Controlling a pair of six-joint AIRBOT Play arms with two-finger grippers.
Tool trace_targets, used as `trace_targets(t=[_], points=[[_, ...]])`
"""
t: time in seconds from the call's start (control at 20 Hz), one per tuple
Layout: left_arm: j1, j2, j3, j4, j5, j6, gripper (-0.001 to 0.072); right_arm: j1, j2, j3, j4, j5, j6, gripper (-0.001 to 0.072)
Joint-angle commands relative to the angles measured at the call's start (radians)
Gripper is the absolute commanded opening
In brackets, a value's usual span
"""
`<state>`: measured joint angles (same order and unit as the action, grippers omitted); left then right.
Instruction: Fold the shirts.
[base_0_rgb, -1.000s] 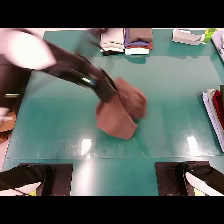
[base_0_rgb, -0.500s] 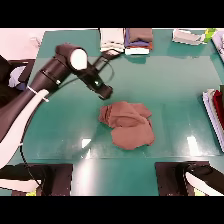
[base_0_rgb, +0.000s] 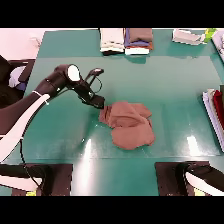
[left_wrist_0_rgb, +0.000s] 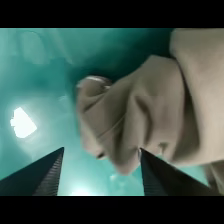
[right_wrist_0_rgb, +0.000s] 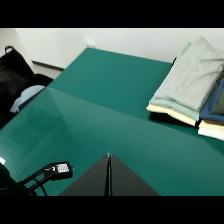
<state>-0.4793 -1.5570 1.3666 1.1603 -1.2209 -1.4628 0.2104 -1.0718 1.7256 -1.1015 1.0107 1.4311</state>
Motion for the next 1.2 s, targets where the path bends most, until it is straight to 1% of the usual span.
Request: trace_targets(t=[0.0,0.05,0.1,0.15,0.2,0.3,0.45,0.5,0.6,0.7,0.75,0.8,0.85,0.9,1.0,1.15], points=[[-0.027,-0.032,-0.055,-0.077,0.059,0.028,0.0555,0.000,-0.035,0.000,0.003,0.026,0.001,0.0015],[-0.044,-0.046,-0.055,-0.074,0.069,0.031,0.0545,0.000,-0.043,0.000,0.002,0.038,0.002,0.0015],[-0.053,-0.055,-0.055,-0.059,0.081,0.031,0.0393,0.000,-0.050,0.000,0.001,0.056,0.014,0.0014],[-0.056,-0.058,-0.055,-0.043,0.088,0.031,0.0129,0.000,-0.057,-0.001,-0.003,0.082,0.024,0.0015],[-0.054,-0.056,-0.051,-0.023,0.087,0.031,0.0027,0.000,-0.062,-0.001,-0.026,0.113,0.037,0.0014],[-0.040,-0.052,-0.019,0.031,0.051,0.031,0.0025,0.000,-0.074,-0.001,-0.119,0.212,0.092,0.0015],[-0.021,0.001,0.014,0.118,0.040,0.031,0.0025,0.000,-0.101,-0.014,-0.303,0.457,0.204,0.0015],[-0.020,0.022,0.014,0.142,0.039,0.031,0.0025,0.000,-0.099,-0.054,-0.333,0.499,0.224,0.0015],[-0.020,0.041,0.014,0.151,0.026,0.031,0.0025,0.000,-0.070,-0.206,-0.349,0.496,0.245,0.0015],[-0.020,0.043,0.013,0.150,0.008,0.031,0.0025,0.012,-0.030,-0.401,-0.333,0.430,0.256,0.0017],[-0.020,0.043,0.013,0.150,0.002,0.031,0.0025,0.022,-0.014,-0.497,-0.331,0.394,0.256,0.0055],[-0.020,0.043,0.013,0.150,-0.003,0.031,0.0025,0.032,-0.002,-0.592,-0.329,0.365,0.257,0.0321],[-0.020,0.043,0.013,0.150,-0.007,0.031,0.0026,0.040,0.004,-0.668,-0.322,0.357,0.274,0.0518],[-0.020,0.043,0.013,0.150,-0.010,0.031,0.0025,0.045,0.009,-0.734,-0.297,0.357,0.282,0.0555],[-0.020,0.043,0.013,0.150,-0.009,0.031,0.0026,0.044,0.026,-0.846,-0.210,0.353,0.280,0.0554],[-0.020,0.043,0.013,0.150,-0.008,0.031,0.0026,0.044,0.072,-0.966,-0.175,0.341,0.272,0.0555]])
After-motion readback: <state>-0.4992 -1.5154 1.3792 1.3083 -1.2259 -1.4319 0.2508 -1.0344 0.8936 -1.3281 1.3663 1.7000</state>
